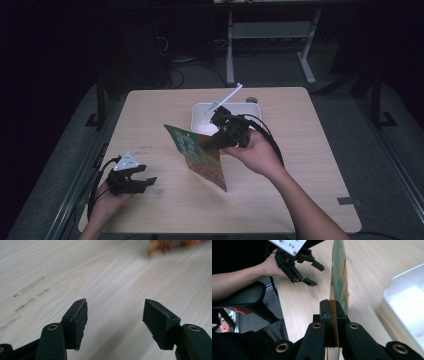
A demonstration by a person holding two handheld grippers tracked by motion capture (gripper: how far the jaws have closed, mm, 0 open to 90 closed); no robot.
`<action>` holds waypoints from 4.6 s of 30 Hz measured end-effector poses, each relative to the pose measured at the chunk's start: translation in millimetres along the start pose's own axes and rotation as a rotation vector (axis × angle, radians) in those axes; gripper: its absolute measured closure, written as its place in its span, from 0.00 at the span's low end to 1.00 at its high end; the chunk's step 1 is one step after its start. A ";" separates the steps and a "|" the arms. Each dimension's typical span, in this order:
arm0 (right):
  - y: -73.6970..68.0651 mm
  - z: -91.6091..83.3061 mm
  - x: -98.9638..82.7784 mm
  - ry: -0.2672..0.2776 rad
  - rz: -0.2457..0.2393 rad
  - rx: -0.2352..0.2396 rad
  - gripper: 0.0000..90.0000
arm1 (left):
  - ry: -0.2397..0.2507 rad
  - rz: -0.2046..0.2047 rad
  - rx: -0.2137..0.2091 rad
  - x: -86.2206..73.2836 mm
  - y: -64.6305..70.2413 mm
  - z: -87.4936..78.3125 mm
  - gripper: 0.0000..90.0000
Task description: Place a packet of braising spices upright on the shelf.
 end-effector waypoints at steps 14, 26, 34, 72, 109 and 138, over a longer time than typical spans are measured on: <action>29.8 -53.2 16.8 0.094 0.072 -0.083 1.00 | 0.000 0.000 -0.004 -0.4 -0.4 0.7 0.39; 57.6 -77.9 19.9 0.109 0.112 -0.183 1.00 | -0.006 0.002 -0.010 -1.0 0.0 1.6 0.39; 70.6 -90.7 22.0 0.112 0.132 -0.229 1.00 | -0.004 0.003 -0.011 -0.7 0.9 1.8 0.39; 149.4 -104.4 31.3 0.113 0.232 -0.485 1.00 | 0.003 0.000 -0.012 -0.3 0.7 2.0 0.35; 183.7 -68.8 8.4 0.117 0.228 -0.558 1.00 | 0.008 0.003 -0.020 0.4 2.4 2.3 0.35; 186.5 -60.7 -10.0 0.127 0.235 -0.554 0.99 | 0.008 0.004 -0.024 1.1 4.2 2.3 0.35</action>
Point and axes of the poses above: each handheld gripper's, and its own axes: z roughly forward along the jaws, x roughly out of its top, y roughly to its right, the point moved 7 cm from there along z, roughly forward along the jaws, and after that the axes turned 3 degrees about -z, right-handed, at the moved point
